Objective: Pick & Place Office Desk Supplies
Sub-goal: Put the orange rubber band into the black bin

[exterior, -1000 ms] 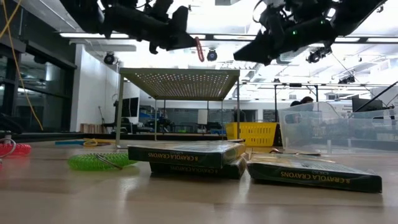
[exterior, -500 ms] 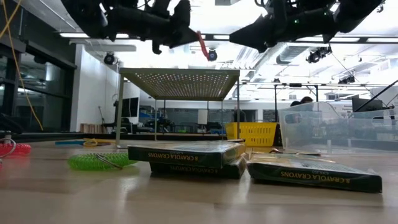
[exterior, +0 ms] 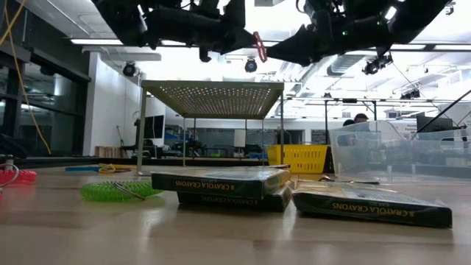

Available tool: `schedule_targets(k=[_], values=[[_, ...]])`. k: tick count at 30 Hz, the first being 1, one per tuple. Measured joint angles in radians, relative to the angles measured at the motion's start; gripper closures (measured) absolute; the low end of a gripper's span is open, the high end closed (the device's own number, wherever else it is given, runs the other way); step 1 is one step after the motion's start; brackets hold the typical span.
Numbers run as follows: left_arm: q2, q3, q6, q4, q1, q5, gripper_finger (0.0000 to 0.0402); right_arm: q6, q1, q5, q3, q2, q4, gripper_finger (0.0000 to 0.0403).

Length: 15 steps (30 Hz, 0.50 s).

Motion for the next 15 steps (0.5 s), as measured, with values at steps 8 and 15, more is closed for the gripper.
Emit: schedule_targets(k=[8,15], values=[[0.0,0.002,-0.005,-0.002,-0.002,-0.001,0.0401,0.0,0.0,0.0,0.0,0.0,0.01,0.0328],[0.0,0.002,-0.024,-0.002,-0.003,0.005,0.0401,0.0,0.0,0.0,0.0,0.0,0.031,0.0328]])
